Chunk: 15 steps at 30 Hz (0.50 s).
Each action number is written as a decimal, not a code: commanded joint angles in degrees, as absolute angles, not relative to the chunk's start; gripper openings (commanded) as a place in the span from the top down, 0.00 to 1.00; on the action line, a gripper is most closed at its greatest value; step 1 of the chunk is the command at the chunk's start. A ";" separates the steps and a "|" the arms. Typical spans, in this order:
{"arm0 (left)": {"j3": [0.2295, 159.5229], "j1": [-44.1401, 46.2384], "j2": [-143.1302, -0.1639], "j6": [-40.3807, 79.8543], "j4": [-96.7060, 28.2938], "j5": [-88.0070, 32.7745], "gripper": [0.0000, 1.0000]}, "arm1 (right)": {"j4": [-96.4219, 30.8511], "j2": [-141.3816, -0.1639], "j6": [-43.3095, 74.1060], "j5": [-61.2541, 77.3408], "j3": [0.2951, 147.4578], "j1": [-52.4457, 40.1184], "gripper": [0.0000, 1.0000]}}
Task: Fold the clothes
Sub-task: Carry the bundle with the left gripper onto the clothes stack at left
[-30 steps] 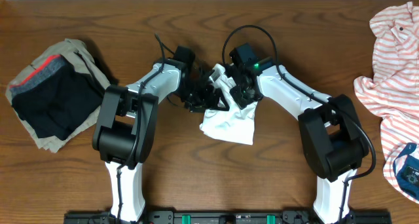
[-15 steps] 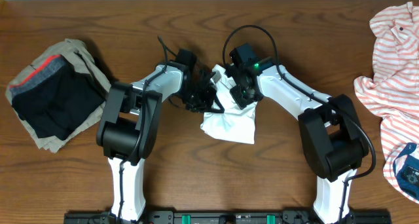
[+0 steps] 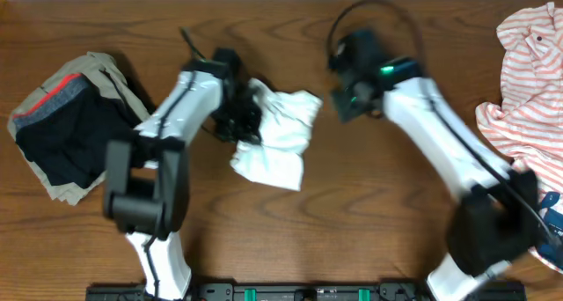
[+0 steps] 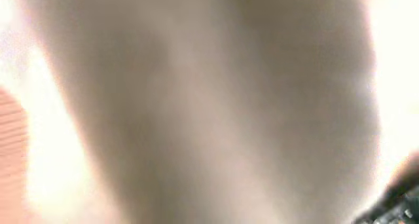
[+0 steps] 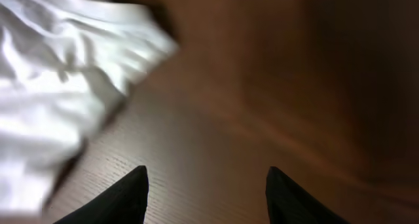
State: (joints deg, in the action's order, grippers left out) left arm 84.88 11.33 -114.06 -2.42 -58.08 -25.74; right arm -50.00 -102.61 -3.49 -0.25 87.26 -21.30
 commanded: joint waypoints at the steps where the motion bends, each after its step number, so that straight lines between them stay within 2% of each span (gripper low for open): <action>1: 88.01 7.44 -110.13 -3.01 -60.60 -15.57 0.94 | -51.66 -96.05 -2.83 -1.10 88.53 -18.26 0.44; 5: 89.43 2.35 -107.83 -3.05 -63.31 -10.68 0.94 | -53.82 -91.96 -3.38 -1.08 88.53 -14.94 0.44; 15: 95.15 -8.97 -106.94 -5.58 -67.75 -10.22 0.94 | -58.28 -89.47 -3.51 -1.08 88.51 -10.66 0.43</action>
State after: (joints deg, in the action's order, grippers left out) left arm 91.66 -6.87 -108.40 -3.97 -67.16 -11.25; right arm -57.87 -90.70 -3.53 -0.95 88.40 -11.22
